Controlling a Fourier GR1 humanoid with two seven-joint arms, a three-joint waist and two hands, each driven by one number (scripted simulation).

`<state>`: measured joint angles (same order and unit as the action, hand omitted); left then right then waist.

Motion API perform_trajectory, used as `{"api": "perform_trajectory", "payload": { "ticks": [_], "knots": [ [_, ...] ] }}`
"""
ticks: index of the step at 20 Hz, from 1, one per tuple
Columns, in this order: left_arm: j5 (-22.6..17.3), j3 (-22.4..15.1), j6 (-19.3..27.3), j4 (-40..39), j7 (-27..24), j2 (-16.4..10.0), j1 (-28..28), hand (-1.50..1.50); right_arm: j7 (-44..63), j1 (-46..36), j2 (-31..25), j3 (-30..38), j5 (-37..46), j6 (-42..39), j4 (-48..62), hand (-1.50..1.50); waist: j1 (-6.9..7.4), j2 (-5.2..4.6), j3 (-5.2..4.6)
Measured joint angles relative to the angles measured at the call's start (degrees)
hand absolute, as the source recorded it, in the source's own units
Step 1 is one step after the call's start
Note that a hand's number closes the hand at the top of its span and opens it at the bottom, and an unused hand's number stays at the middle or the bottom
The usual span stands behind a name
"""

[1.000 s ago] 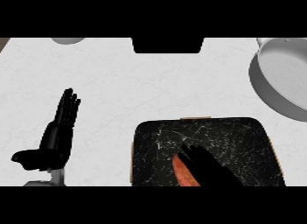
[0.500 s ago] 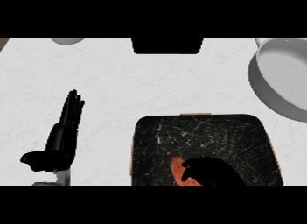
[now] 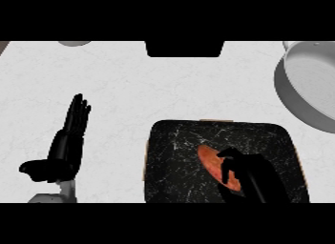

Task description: Pick the sweet potato from the tray and place it in the pot

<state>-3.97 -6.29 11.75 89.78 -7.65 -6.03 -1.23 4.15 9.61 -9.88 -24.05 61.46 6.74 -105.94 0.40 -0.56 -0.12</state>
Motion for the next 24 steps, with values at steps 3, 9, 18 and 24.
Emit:
{"api": "perform_trajectory", "payload": {
  "ticks": [3, 9, 18, 24],
  "knots": [
    [0.2, 0.0, 0.1, 0.4, -0.4, 0.0, -0.1, 0.0, 8.6, -2.1, 2.4, 8.9, 0.2, 0.7, 3.0, 1.5, -0.35, -1.38, -0.12],
    [0.4, -0.4, -0.2, 1.0, -0.6, -0.2, -0.6, 0.0, 25.0, -9.5, 3.9, 23.8, 3.8, 2.4, 8.2, 1.5, 1.39, -2.77, -0.36],
    [1.0, -3.1, -1.9, 1.2, -0.3, 0.2, -2.4, 0.0, 46.9, -28.4, -2.7, 38.9, 17.1, 1.3, 18.0, 1.5, 7.31, -3.31, -0.53],
    [1.4, -4.8, -2.8, 1.1, 0.2, 0.7, -3.8, 0.0, 56.3, -40.7, -8.4, 44.9, 27.0, -2.8, 28.0, 1.5, 10.25, -3.39, -0.35]
  ]
}}
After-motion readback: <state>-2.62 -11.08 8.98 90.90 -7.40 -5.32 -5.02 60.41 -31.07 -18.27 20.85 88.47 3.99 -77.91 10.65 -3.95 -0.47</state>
